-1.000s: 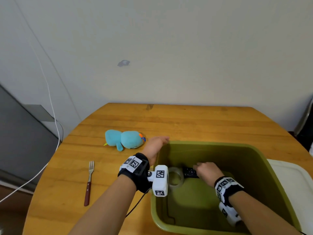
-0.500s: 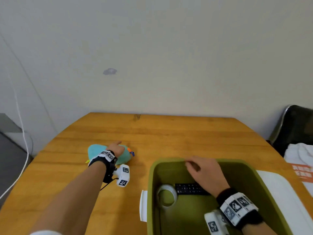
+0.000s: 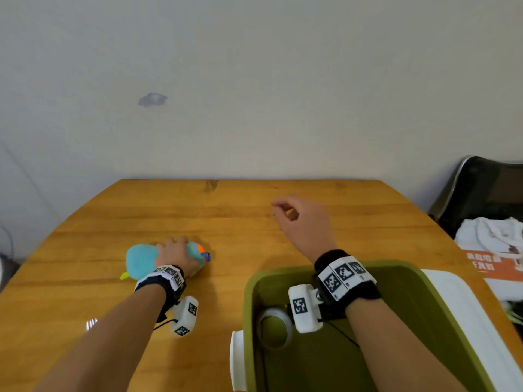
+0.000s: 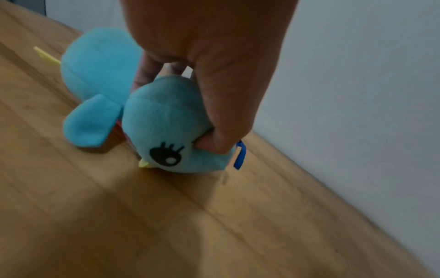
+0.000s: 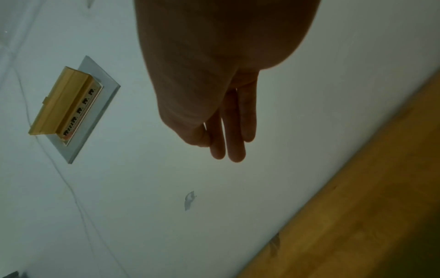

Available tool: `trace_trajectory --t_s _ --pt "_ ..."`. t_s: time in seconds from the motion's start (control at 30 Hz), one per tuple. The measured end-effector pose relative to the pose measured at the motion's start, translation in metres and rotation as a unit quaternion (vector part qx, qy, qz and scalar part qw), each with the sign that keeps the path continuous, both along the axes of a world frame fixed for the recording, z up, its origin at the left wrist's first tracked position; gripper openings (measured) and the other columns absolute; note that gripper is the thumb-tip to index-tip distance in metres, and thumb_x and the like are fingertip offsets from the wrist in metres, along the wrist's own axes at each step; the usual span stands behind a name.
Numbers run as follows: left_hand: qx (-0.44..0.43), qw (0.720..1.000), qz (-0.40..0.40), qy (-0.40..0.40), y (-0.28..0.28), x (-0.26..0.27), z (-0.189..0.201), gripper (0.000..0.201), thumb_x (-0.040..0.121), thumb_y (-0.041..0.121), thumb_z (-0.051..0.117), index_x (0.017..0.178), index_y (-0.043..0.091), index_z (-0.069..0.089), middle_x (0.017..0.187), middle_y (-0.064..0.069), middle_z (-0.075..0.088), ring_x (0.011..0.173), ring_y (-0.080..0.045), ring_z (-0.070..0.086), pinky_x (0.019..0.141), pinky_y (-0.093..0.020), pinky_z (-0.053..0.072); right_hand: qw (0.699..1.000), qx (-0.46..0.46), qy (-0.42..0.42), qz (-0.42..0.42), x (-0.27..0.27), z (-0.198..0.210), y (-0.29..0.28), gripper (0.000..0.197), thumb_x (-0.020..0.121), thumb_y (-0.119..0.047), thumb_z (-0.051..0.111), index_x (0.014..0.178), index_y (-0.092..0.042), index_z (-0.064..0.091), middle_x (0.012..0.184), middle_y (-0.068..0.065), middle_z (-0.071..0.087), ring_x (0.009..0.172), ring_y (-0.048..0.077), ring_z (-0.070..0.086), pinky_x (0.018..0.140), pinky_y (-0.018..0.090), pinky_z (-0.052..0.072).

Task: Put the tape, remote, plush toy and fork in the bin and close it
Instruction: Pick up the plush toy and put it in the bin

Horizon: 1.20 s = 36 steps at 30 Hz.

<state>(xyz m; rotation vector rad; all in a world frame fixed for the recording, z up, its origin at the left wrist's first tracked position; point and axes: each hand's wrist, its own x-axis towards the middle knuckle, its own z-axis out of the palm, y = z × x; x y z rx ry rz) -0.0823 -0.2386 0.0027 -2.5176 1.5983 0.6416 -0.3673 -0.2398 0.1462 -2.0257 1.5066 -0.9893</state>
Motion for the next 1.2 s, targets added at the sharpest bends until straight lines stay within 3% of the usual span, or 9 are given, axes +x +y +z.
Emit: trace_trajectory --t_s 0.13,0.27,0.4,0.53,0.63,0.73,0.87,1.03,1.2 --pt "-0.127 0.968 0.127 0.177 -0.013 0.003 0.040 0.068 0.060 0.047 0.054 0.121 0.018 0.060 0.115 -0.015 0.068 0.107 -0.038 0.061 0.092 -0.044 0.052 0.998 0.033 -0.050 -0.013 0.012 0.000 -0.010 0.014 0.091 -0.024 0.065 0.101 -0.027 0.075 0.083 -0.014 0.073 0.067 0.006 0.069 0.067 0.032 0.059" --pt "-0.219 0.856 0.199 0.424 -0.013 -0.016 0.108 0.032 0.065 0.022 0.060 0.097 0.017 0.062 0.096 -0.012 0.069 0.081 -0.032 0.064 0.070 -0.040 0.056 0.992 0.056 -0.112 0.002 0.027 0.009 -0.010 0.025 0.087 -0.025 0.071 0.112 -0.026 0.070 0.097 -0.013 0.074 0.086 0.003 0.069 0.079 0.038 0.058" --pt "-0.189 0.812 0.117 0.540 0.001 -0.047 0.177 0.042 0.067 0.025 0.057 0.107 0.019 0.064 0.091 -0.006 0.068 0.072 -0.022 0.062 0.059 -0.027 0.048 0.983 0.072 -0.140 0.093 0.044 0.024 -0.005 0.071 0.077 -0.043 0.078 0.140 -0.030 0.047 0.134 -0.009 0.060 0.124 0.002 0.054 0.100 0.037 0.049" --pt "-0.137 0.783 0.019 0.606 0.022 -0.067 0.220 0.050 0.080 0.037 0.059 0.123 0.012 0.064 0.111 -0.014 0.074 0.100 -0.030 0.070 0.085 -0.050 0.055 0.961 0.103 -0.194 0.166 0.047 0.056 0.008 0.109 0.065 -0.041 0.090 0.153 -0.036 0.025 0.144 -0.007 0.047 0.122 0.007 0.056 0.096 0.027 0.052" --pt "-0.149 0.759 -0.025 0.633 0.040 -0.074 0.235 0.053 0.093 0.052 0.051 0.128 0.015 0.064 0.118 -0.013 0.073 0.107 -0.032 0.070 0.087 -0.055 0.056 0.964 0.057 -0.206 0.155 0.035 0.081 0.023 0.106 0.062 -0.029 0.095 0.149 -0.034 0.034 0.134 -0.011 0.054 0.112 0.007 0.062 0.089 0.025 0.056" --pt "-0.165 0.732 -0.005 0.661 0.050 -0.079 0.230 0.065 0.098 0.059 0.034 0.129 0.010 0.063 0.113 -0.011 0.072 0.085 -0.026 0.070 0.068 -0.042 0.059 0.970 0.016 -0.187 0.154 0.014 0.098 0.038 0.081 0.067 -0.018 0.093 0.135 -0.026 0.050 0.122 -0.010 0.062 0.106 0.005 0.063 0.083 0.021 0.054" --pt "-0.165 0.744 0.060 0.644 0.060 -0.097 0.201 0.047 0.103 0.040 0.034 0.117 0.010 0.067 0.086 -0.004 0.069 0.063 -0.013 0.068 0.064 -0.036 0.052 0.970 0.027 -0.162 0.181 -0.012 0.111 0.059 0.067 0.069 -0.012 0.091 0.125 -0.023 0.056 0.109 -0.010 0.067 0.093 0.002 0.065 0.073 0.014 0.051" --pt "-0.054 0.805 0.074 0.587 0.080 -0.131 0.158 0.024 0.101 0.030 0.046 0.103 0.017 0.066 0.086 0.000 0.073 0.081 -0.018 0.066 0.070 -0.029 0.050 0.979 0.026 -0.083 0.184 -0.026 0.108 0.083 0.060 0.067 -0.019 0.090 0.115 -0.031 0.057 0.099 -0.014 0.067 0.085 0.004 0.065 0.068 0.015 0.052" --pt "-0.063 0.826 0.102 0.551 0.090 -0.160 0.153 0.031 0.099 0.001 0.045 0.072 0.016 0.049 0.071 -0.003 0.053 0.063 -0.013 0.045 0.061 -0.023 0.037 0.980 0.034 0.016 0.196 -0.044 0.089 0.107 0.051 0.063 -0.025 0.086 0.106 -0.027 0.058 0.094 -0.006 0.067 0.083 0.014 0.066 0.066 0.035 0.058"
